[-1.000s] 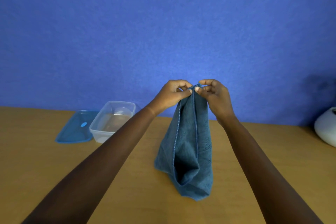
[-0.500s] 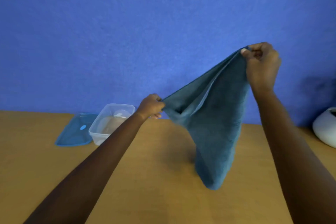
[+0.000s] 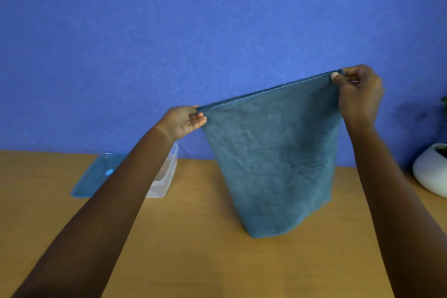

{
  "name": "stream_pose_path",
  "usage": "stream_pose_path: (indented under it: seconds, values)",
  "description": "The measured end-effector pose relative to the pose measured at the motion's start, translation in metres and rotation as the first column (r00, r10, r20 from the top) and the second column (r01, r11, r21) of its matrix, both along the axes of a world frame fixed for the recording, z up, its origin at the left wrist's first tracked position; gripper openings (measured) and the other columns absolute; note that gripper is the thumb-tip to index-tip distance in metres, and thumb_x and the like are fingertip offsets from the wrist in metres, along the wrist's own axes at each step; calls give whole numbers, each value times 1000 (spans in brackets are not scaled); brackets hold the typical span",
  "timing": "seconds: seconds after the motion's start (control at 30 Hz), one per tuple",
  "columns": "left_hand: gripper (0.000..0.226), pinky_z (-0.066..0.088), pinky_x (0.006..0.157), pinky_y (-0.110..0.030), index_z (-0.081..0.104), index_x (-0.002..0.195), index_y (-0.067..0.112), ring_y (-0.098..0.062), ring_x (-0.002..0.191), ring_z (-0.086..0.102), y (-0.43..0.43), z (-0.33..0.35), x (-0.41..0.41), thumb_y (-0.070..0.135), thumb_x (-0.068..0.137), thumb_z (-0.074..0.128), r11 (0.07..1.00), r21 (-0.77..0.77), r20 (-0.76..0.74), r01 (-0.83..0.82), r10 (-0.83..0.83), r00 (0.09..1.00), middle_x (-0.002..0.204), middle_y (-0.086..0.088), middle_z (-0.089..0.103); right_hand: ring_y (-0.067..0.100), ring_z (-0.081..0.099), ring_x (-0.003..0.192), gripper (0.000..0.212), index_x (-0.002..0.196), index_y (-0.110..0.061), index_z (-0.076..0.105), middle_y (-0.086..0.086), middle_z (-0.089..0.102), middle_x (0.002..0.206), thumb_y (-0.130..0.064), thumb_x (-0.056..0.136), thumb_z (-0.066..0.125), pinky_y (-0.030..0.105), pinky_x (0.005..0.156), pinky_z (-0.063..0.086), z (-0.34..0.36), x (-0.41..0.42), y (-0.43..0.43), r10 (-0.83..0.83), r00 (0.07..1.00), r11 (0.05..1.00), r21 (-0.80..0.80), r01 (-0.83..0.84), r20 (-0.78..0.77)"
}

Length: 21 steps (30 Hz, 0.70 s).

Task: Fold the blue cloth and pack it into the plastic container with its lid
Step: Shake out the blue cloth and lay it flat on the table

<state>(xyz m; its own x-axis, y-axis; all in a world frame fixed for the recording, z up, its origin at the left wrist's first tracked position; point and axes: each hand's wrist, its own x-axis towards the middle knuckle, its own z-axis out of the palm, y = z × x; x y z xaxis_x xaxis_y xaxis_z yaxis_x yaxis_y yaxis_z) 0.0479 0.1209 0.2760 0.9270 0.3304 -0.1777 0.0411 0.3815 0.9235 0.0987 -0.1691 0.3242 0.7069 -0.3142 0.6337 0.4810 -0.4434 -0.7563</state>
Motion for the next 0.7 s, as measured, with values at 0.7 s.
stream_pose_path:
  seconds: [0.7]
  values:
    - [27, 33, 57, -29, 66, 92, 6, -24, 62, 48, 10, 34, -13, 31, 88, 56, 170, 646, 697, -744, 268, 666, 51, 3, 41, -4, 44, 67, 30, 101, -3, 60, -16, 46, 85, -30, 90, 51, 8, 64, 30, -6, -9, 0, -167, 964, 986, 51, 160, 208]
